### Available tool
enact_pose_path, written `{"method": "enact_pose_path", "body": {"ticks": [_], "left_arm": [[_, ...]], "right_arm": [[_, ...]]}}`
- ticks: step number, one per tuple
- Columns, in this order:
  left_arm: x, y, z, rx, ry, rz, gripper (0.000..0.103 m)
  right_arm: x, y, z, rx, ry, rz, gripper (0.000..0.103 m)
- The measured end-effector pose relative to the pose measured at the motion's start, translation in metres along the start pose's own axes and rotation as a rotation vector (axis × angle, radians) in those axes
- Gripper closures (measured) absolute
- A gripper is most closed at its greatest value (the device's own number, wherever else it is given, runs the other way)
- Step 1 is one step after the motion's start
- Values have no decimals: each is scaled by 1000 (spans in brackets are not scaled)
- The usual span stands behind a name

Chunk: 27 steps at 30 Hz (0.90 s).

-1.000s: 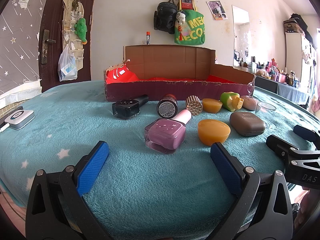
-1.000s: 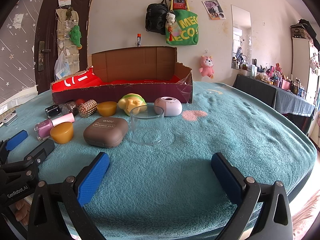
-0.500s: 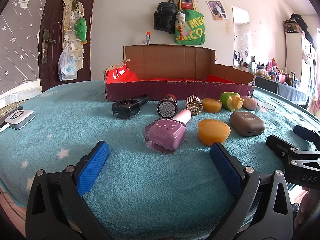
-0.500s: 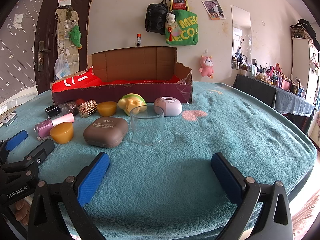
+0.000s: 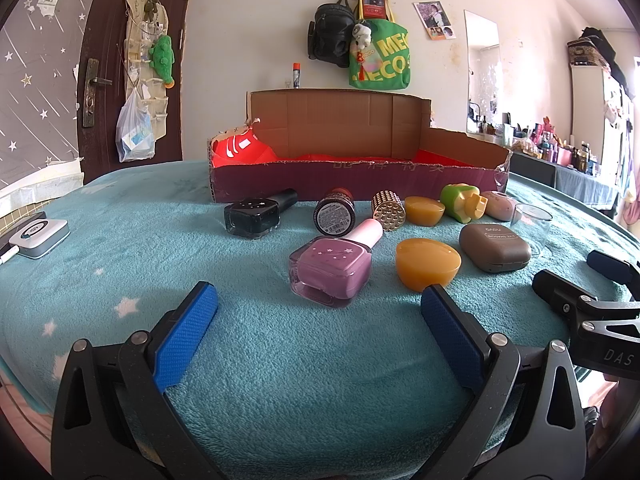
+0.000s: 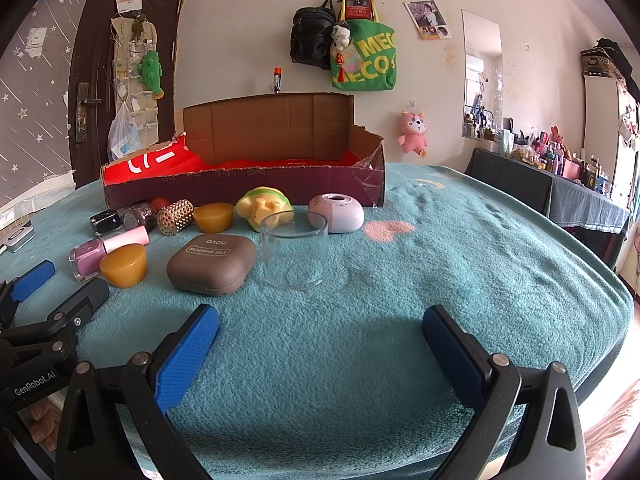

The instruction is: Organize rigid objects

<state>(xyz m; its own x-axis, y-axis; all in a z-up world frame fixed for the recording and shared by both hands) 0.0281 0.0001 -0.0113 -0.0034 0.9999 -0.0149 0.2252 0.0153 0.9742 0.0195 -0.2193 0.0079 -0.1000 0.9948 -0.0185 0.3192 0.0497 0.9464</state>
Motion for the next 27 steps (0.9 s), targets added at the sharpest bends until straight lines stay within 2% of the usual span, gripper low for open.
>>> {"method": "enact_pose_path", "body": {"ticks": [11,21,27], "left_arm": [[0,1,-1,10,-7,-1,0],[3,20,-1,18,-43,-3,0],[5,31,8,66,-72,18,0]], "right_arm": [[0,1,0,2,0,0,0],[-5,9,4,16,10,9,0],[-6,19,11,24,5,30,0]]}}
Point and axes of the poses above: each gripper's, at about its wrist camera, not at the fingertips, and z roughly the way its jaws point, x to its left, y to its top, the point moved 3 cm from there along z, roughly the way its jaws point, and after that the axes turned 9 degrees about -x, right-handed, at the moved point
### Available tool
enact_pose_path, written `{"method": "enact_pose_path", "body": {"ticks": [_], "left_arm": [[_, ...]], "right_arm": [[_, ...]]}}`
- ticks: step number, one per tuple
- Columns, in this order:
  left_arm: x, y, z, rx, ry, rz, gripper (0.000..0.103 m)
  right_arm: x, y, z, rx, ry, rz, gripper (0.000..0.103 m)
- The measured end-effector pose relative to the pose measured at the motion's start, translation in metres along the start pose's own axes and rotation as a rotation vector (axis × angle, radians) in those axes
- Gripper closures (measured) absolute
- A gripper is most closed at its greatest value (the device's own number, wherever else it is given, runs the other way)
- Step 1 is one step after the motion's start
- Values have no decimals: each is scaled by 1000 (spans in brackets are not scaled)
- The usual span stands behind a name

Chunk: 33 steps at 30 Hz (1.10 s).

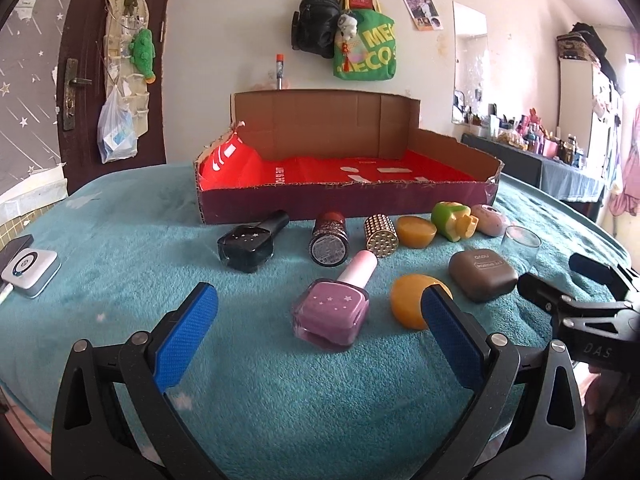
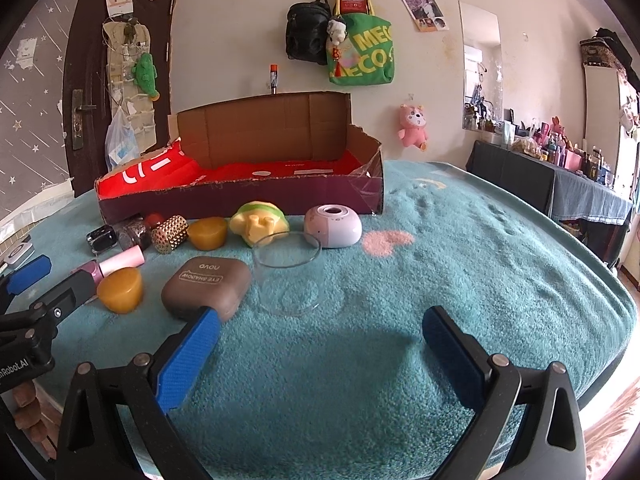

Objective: Organize rigid objects
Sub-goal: 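Grasp the lilac nail polish bottle with the left tool while the right tool grasps the clear glass cup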

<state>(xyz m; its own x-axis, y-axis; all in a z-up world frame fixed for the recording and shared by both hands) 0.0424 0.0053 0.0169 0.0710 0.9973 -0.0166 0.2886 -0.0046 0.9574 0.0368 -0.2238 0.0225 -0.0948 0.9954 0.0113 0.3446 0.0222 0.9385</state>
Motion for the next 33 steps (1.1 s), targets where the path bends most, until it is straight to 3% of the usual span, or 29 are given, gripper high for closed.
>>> {"method": "enact_pose_path", "body": {"ticks": [11,14,17,20,23,24,25,33], "left_arm": [[21,4,19,127,-21,-40,0],[22,6,23,149,-26,-21,4],[19,5,30,186,-39,14,18],[15,4,36,227,-76,22,32],[11,6,37,229,-113,27,52],[8,6,38,229,-132,28,65],[6,7,39,231,-134,32,65],[0,19,39,202,-149,30,65]], "right_arm": [[-6,18,14,31,-31,16,0],[-5,21,20,49,-53,0,0],[-4,20,27,75,-58,-7,0],[-3,19,32,99,-37,-4,9],[0,19,35,107,16,7,28],[2,19,35,111,39,9,43],[5,18,36,117,77,15,59],[7,29,28,90,94,-6,61]]}}
Point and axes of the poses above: each gripper's, at about its wrist camera, not at the fingertips, and z roughly the way its jaws point, x to its left, y to its top, the point moved 3 cm from there along z, roughly the way its jaws point, and after that the axes turned 9 degrees about -x, right-handed, at the moved point
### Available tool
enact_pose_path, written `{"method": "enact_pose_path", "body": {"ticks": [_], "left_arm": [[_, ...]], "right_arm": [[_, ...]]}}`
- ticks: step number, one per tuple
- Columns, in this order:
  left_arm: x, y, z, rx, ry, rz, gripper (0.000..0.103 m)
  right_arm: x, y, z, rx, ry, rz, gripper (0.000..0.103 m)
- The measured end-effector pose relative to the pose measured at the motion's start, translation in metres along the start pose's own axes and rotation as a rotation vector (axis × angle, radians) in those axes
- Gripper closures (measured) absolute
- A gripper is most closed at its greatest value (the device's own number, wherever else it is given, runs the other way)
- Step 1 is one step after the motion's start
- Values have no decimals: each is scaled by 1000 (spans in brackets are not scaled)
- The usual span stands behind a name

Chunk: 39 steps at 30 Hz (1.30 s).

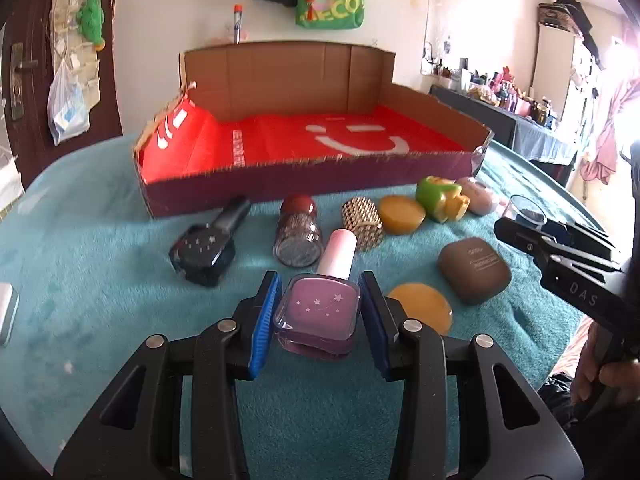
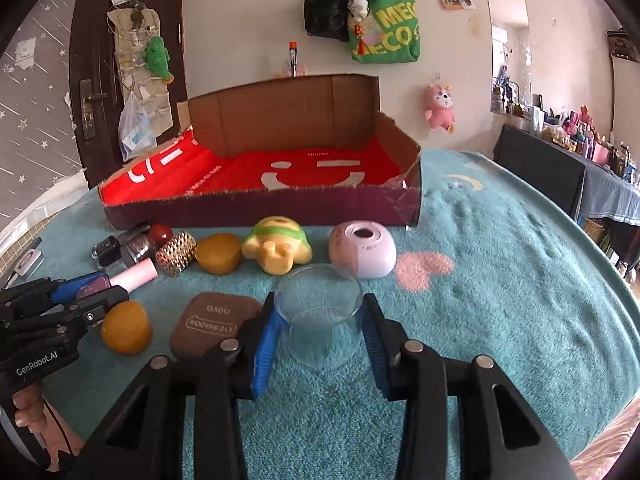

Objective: Organize rigid objects
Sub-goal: 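Grasp the lilac nail polish bottle with the left tool while the right tool grasps the clear glass cup, then carry the nail polish with the left tool while the right tool carries the cup into the box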

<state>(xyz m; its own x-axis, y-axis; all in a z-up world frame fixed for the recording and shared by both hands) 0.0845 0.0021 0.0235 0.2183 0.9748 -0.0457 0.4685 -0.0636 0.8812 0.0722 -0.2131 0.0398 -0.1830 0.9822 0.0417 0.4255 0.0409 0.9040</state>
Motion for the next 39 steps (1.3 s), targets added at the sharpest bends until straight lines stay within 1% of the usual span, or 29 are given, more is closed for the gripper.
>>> {"method": "enact_pose_path", "body": {"ticks": [2,9,13,18,23,27,29,33,35,37,39], "left_arm": [[-1,3,-2,-15,-3,0,65],[0,5,-4,-23,-6,-1,65],[-1,17,-9,-53,-13,6,65],[0,38,-13,-104,-6,17,65],[7,70,-10,-169,4,22,65],[15,92,6,-168,-2,16,65],[18,100,19,-156,7,33,65],[27,111,48,-103,16,39,65],[32,114,66,-62,26,51,65],[37,115,83,-24,51,66,65],[42,113,99,25,67,72,65]], "right_arm": [[-2,5,-2,-12,3,2,61],[-2,6,6,9,22,20,61],[-3,11,5,-5,25,14,61],[-4,35,5,-51,28,-4,61],[-7,70,16,-90,39,-19,61],[-8,97,33,-105,48,-53,60],[-9,108,49,-83,54,-68,60],[-10,119,85,10,71,-90,60],[-9,122,104,68,62,-122,60],[-8,122,122,134,58,-146,60],[-8,121,136,183,51,-158,60]]}}
Point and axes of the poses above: each gripper's, at about its wrist camera, not at the fingertips, and z roughly the way its jaws point, x to its left, y to its top, the point moved 3 cm from there along z, roughly the way its jaws point, and after that the axes turned 9 degrees about -x, right-handed, at the moved point
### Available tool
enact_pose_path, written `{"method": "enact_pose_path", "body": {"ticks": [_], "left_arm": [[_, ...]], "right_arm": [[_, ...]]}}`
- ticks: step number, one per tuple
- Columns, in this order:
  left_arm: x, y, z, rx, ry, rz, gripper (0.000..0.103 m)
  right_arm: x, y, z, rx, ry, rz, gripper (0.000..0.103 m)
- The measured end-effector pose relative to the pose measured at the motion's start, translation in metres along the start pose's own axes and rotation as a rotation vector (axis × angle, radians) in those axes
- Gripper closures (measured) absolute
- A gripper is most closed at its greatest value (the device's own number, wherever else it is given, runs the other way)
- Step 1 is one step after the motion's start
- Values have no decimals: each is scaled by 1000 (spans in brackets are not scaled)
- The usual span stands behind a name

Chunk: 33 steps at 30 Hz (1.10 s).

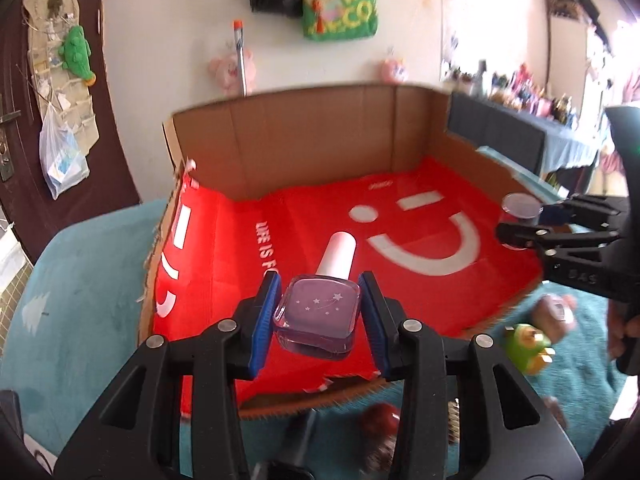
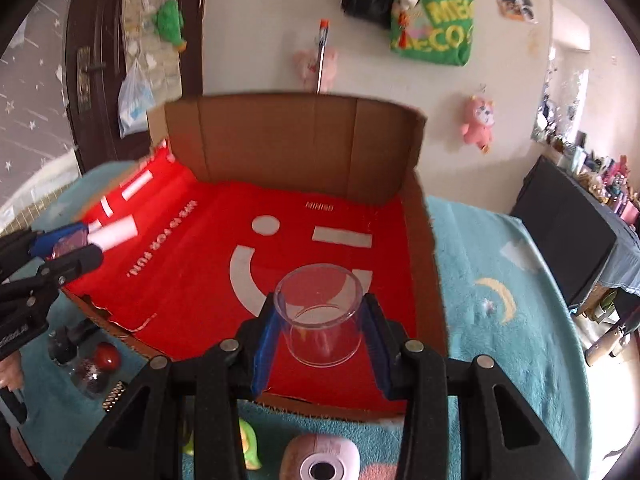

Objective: Organize rigid objects
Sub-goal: 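Carry the nail polish with the left tool while the right tool carries the cup into the box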

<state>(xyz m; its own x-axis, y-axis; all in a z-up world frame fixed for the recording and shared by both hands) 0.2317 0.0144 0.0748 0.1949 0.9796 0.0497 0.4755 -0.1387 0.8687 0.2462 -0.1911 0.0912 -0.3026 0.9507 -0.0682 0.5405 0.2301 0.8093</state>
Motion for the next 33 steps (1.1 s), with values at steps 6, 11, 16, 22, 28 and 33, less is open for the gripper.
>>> {"method": "enact_pose_path", "body": {"ticks": [6,11,16,22,28,33], "left_arm": [[6,-5,25,89,7,-8,65],[10,-10,33,127,11,-15,65],[9,-14,41,161,3,-11,65],[10,-21,48,207,-11,-24,65],[11,-23,51,225,-21,-29,65],[12,-23,52,234,-27,-37,65]], "right_arm": [[-1,-1,27,96,14,-16,60],[2,-2,38,141,21,-18,60],[-3,-8,51,188,42,24,60],[-1,-9,56,199,41,24,60],[0,-15,60,215,41,17,61],[0,-16,59,214,40,15,61]]}}
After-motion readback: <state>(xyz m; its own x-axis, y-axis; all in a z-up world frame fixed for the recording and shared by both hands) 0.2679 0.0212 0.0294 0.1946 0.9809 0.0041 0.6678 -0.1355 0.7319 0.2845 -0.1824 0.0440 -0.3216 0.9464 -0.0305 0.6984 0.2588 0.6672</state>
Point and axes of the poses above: each gripper's, at about its wrist camera, not at the fingertips, and z roughly the way its jaws point, x to its left, y to its top, the point moved 3 cm from there along z, roughly the way its jaws point, and after that the axes turned 9 degrees about -x, right-handed, at the moved point
